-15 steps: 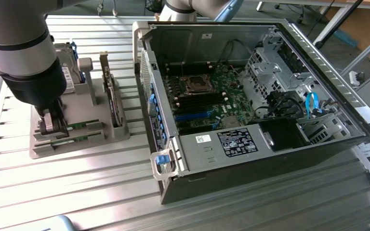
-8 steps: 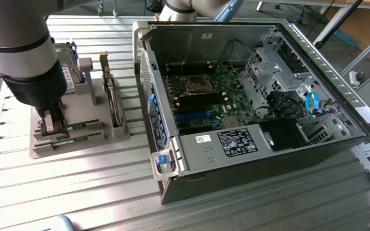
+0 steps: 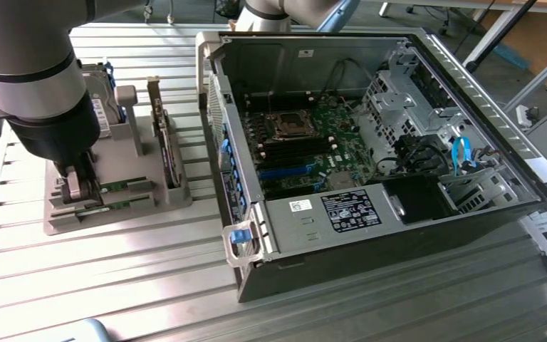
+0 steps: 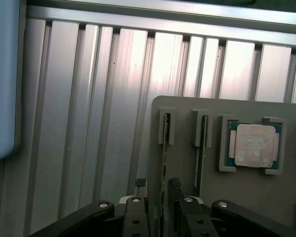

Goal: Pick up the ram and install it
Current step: 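Pick up the ram and move it above insertion slot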

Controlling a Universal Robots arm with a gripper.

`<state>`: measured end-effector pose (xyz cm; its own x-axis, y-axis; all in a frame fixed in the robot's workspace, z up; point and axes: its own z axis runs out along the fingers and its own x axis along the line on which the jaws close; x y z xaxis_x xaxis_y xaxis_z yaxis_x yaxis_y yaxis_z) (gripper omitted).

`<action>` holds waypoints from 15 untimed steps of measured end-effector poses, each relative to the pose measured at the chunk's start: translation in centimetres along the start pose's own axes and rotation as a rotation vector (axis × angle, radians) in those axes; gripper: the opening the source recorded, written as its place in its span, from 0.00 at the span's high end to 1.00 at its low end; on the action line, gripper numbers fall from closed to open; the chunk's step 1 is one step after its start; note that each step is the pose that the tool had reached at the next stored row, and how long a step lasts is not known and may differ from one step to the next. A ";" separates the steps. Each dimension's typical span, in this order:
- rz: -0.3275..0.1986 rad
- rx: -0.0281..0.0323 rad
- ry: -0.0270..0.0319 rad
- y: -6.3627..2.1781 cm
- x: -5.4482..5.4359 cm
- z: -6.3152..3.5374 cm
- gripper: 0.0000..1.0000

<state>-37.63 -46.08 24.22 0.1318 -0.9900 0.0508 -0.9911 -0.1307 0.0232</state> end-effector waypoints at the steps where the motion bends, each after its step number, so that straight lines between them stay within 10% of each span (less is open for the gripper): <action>1: 0.000 0.0000 0.0001 0.00 0.0 0.04 0.70; 15: 0.000 -0.0001 0.0011 0.00 0.0 0.57 0.70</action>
<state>-37.64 -46.13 23.65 0.1317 -0.9899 0.0519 -0.9912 -0.1307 0.0233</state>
